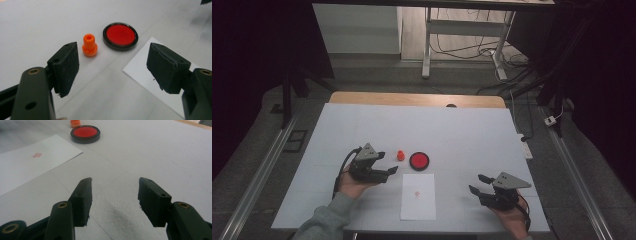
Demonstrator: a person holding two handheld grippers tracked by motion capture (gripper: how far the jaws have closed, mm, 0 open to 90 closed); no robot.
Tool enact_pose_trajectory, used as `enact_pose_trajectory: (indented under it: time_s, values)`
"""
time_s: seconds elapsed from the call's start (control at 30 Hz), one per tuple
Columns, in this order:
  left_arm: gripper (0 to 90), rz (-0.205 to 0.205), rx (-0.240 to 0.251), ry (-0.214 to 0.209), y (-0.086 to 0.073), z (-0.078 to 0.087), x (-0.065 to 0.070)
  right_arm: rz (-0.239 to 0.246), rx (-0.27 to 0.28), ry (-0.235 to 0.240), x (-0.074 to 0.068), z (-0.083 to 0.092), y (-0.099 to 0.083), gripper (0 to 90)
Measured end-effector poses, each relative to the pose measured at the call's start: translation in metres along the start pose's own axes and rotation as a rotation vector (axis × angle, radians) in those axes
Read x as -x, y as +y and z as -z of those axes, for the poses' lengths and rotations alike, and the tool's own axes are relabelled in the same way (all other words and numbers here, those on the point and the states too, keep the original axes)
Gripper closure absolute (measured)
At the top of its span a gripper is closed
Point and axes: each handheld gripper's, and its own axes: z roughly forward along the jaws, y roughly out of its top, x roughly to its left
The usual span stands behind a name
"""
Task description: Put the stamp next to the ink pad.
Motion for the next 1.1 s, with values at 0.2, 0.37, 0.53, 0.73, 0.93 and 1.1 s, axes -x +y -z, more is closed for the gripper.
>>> enact_pose_trajectory:
  time_s: [0.2,0.37,0.53,0.73,0.93,1.1]
  values:
    - [27.0,0.021,-0.023,-0.014,-0.019,0.014,0.002,0.013,-0.001,-0.003,0.000,0.000,0.000,44.7]
    - [27.0,0.036,-0.026,-0.019,-0.034,0.027,0.003,0.021,-0.002,-0.002,0.000,-0.001,0.000,44.7]
    - [27.3,0.047,-0.023,-0.017,-0.048,0.040,0.003,0.033,-0.007,-0.007,-0.001,-0.002,-0.001,44.7]
    - [27.4,0.066,-0.025,-0.018,-0.064,0.051,0.004,0.046,-0.013,-0.008,-0.001,-0.003,-0.001,44.7]
    - [27.4,0.068,-0.029,-0.012,-0.071,0.056,0.007,0.051,-0.013,-0.009,-0.001,-0.002,-0.001,44.7]
    - [27.4,0.075,-0.027,-0.006,-0.073,0.059,0.004,0.058,-0.016,-0.004,-0.002,-0.003,-0.001,44.7]
